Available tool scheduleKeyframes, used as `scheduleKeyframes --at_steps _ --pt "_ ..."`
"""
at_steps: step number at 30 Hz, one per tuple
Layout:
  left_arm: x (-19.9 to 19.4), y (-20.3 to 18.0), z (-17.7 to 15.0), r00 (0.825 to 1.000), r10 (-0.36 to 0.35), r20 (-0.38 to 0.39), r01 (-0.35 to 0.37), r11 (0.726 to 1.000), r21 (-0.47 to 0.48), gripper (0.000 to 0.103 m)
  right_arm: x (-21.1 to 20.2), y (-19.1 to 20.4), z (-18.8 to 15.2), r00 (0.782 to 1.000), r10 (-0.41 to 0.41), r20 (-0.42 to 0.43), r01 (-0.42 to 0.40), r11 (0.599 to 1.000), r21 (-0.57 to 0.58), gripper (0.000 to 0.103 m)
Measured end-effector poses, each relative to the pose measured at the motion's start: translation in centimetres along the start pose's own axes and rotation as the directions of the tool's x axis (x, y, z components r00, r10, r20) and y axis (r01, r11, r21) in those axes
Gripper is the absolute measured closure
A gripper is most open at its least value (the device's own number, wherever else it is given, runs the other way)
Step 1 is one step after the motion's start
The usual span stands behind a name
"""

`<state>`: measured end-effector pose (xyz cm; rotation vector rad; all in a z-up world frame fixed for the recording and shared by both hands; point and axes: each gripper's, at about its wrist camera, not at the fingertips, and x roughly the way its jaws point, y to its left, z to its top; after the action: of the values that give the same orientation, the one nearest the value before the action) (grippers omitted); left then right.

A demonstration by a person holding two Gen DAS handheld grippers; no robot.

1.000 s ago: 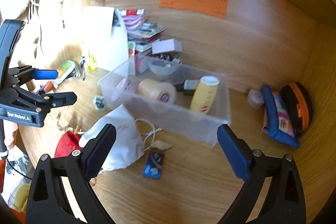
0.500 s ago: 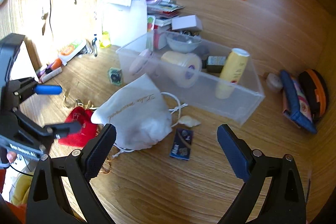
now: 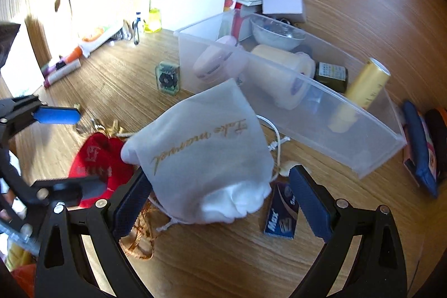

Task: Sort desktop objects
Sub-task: 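Reach the right tool to the white drawstring pouch and grasp it, then grasp the red and gold pouches with the left tool while the right tool lifts the white pouch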

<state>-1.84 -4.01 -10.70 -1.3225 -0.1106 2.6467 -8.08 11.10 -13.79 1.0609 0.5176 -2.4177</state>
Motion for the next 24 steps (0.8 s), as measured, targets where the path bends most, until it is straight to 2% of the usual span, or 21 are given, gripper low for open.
scheduleKeyframes --at_steps 4,6,7,8,17,19,24 --pt "0.0 0.1 0.0 1.0 -0.006 -0.004 0.006 1.0 0.017 0.002 0.6 -0.1 0.2 1.0 0.005 -0.009 -0.005 1.0 -0.013 0.009" --pt "0.0 0.2 0.2 1.0 -0.008 -0.006 0.008 1.0 0.012 0.002 0.9 -0.4 0.2 1.0 0.028 -0.015 -0.028 1.0 -0.005 0.014" --pt "0.1 0.1 0.3 1.0 -0.007 -0.008 0.007 1.0 0.013 0.002 1.1 -0.5 0.3 0.999 0.043 -0.022 -0.043 0.999 -0.002 0.022" --pt "0.2 0.1 0.4 1.0 -0.003 -0.008 0.003 1.0 0.016 0.002 1.3 -0.5 0.3 0.998 0.052 -0.03 -0.052 0.999 -0.002 0.026" --pt "1.1 -1.1 0.6 0.999 0.045 0.003 -0.045 0.996 0.079 0.002 0.9 -0.1 0.2 1.0 0.028 0.006 -0.028 0.999 -0.035 0.047" --pt "1.2 -1.4 0.5 0.999 0.045 0.008 -0.046 0.995 0.091 0.004 0.7 -0.1 0.2 0.999 0.036 0.015 -0.035 0.999 -0.038 0.049" --pt "1.2 -2.0 0.5 0.999 0.039 0.022 -0.042 0.991 0.13 0.019 0.1 -0.3 0.3 0.998 0.054 0.032 -0.054 0.998 -0.029 0.054"
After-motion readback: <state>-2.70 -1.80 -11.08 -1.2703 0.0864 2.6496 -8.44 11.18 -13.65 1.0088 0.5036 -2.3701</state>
